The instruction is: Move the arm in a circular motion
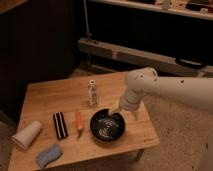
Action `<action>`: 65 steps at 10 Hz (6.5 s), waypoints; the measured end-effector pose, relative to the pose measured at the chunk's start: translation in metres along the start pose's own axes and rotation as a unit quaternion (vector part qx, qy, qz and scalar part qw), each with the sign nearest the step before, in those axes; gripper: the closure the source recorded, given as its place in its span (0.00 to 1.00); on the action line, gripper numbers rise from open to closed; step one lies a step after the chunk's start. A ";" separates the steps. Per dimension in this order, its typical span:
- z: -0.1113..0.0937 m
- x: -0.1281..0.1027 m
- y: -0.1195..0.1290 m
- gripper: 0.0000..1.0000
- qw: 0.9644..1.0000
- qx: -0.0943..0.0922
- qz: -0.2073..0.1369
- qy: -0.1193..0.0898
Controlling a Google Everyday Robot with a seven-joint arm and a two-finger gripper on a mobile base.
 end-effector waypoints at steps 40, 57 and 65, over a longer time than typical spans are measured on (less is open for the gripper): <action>-0.092 -0.076 -0.055 0.20 0.998 0.037 -0.011 -0.059; -0.042 0.200 0.155 0.20 0.934 0.032 -0.357 -0.001; -0.036 0.148 0.277 0.20 0.895 0.034 -0.444 -0.003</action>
